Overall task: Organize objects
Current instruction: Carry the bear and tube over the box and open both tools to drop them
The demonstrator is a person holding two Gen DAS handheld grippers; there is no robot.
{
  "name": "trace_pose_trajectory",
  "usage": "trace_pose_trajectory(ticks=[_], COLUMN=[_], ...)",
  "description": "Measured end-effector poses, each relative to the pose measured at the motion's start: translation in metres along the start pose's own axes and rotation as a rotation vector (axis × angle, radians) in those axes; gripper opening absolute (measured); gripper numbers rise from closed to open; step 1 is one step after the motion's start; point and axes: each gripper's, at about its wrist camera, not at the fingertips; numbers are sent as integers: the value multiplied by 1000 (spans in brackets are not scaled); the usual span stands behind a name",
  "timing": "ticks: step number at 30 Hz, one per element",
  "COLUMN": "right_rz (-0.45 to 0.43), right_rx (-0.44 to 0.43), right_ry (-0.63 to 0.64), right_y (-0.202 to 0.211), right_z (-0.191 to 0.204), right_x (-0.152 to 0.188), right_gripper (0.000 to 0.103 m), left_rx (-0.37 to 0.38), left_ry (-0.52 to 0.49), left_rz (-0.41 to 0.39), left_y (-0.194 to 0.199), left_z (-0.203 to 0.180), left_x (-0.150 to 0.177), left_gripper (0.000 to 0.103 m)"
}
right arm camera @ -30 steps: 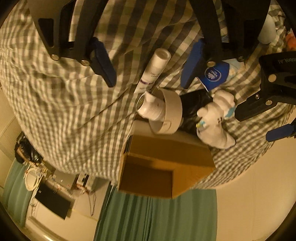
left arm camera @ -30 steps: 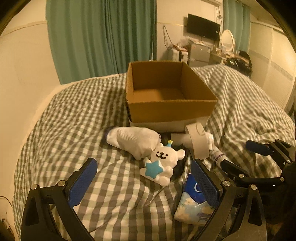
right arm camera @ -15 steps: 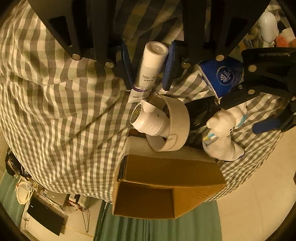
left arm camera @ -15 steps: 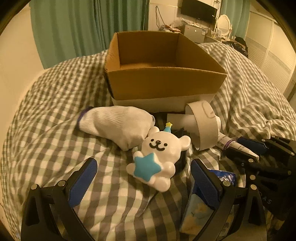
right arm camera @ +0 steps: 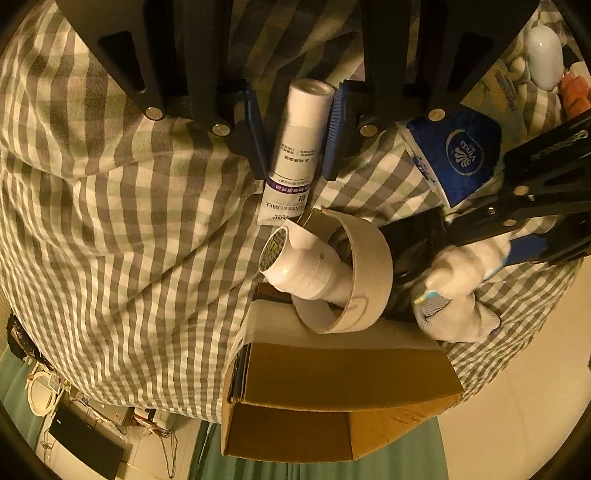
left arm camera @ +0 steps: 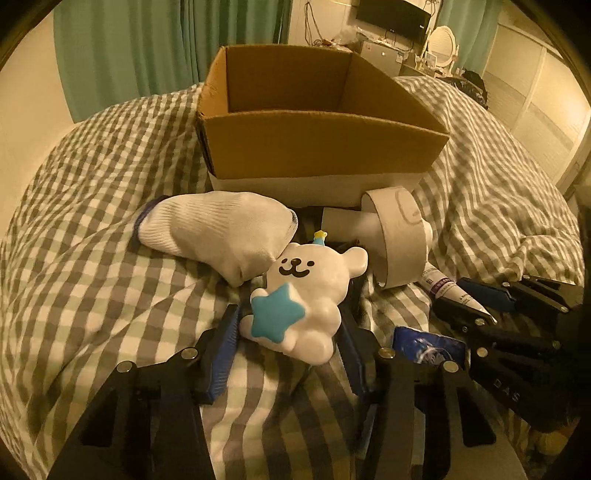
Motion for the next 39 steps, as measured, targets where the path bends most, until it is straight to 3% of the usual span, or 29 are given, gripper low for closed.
trace_pose_trajectory(ticks=[16, 21, 31, 39], right_rz=[-160, -249, -386, -412], right_rx=[1, -18, -47, -68], right_ry=[56, 48, 95, 89], right_y=[75, 112, 172, 151], right_z=[13, 10, 13, 3], right_x=[14, -5, -79, -180], right_gripper=[24, 24, 23, 23], left_rx=[-56, -74, -56, -87], left_ry=[-22, -34, -3, -17], left_rz=[-141, -212, -311, -349], left_y=[74, 103, 138, 120], left_z=[2, -2, 21, 39], left_x=[19, 7, -78, -179], left_gripper=[52, 52, 52, 52])
Point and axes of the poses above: each gripper's, at about its wrist camera, not at the fingertips, and y roughly against the way its jaws point, z to its left, x to its underside, and after that the axes turned 2 degrees about -y, right-handed
